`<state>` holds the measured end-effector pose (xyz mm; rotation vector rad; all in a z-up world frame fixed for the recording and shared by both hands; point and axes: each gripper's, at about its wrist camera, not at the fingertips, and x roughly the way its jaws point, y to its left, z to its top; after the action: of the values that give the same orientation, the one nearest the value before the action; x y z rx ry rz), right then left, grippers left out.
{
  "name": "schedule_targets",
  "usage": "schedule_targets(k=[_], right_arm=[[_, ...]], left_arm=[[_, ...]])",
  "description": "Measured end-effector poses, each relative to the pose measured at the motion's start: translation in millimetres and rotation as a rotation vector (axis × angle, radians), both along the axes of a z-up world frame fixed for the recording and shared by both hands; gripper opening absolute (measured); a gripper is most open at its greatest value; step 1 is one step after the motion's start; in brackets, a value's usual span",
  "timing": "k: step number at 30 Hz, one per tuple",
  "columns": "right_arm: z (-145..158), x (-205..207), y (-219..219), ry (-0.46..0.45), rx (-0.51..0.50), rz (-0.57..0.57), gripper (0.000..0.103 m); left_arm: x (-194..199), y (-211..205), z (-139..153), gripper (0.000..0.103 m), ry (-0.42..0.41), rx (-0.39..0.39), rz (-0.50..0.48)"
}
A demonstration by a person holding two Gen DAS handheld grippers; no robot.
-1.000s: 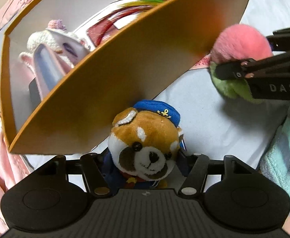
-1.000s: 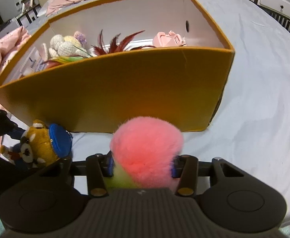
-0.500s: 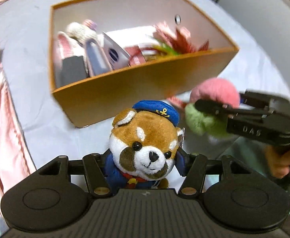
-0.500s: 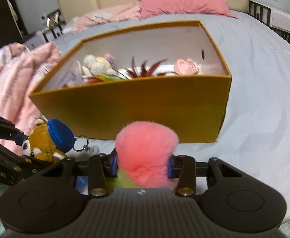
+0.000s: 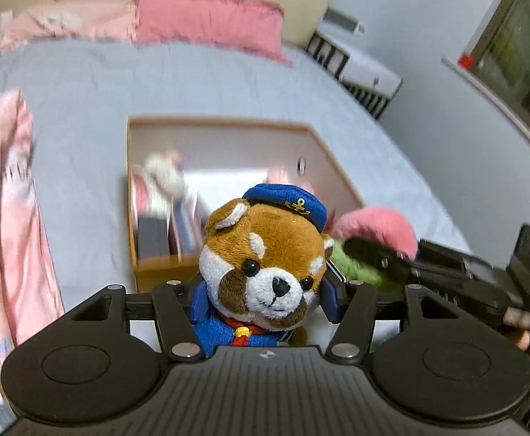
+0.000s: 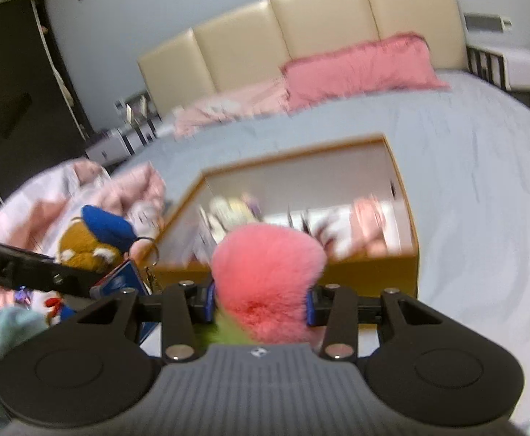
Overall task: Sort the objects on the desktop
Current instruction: 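Grasp the red panda plush with the left gripper while the right gripper grasps the pink pompom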
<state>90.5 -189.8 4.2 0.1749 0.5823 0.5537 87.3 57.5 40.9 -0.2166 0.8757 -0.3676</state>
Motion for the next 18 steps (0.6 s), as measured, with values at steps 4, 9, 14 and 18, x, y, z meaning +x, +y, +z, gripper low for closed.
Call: schedule_targets(k=[4,9,14,18], right_arm=[[27,15,6,-0.081,0.011,0.024,0.044],[48,49,20,-0.151,-0.018,0.033,0.044],[46,90,33,-0.155,-0.046,0.016,0.044],[32,121,45,-0.124,-0.09,-0.001,0.044]], left_arm=[[27,-5,21,0.067,-0.067,-0.006,0.017],[72,-11,33,0.067,-0.116,-0.031,0.031],[122,-16,15,0.068,-0.099,-0.019,0.043],[154,-18,-15,0.068,-0.058,0.032,0.056]])
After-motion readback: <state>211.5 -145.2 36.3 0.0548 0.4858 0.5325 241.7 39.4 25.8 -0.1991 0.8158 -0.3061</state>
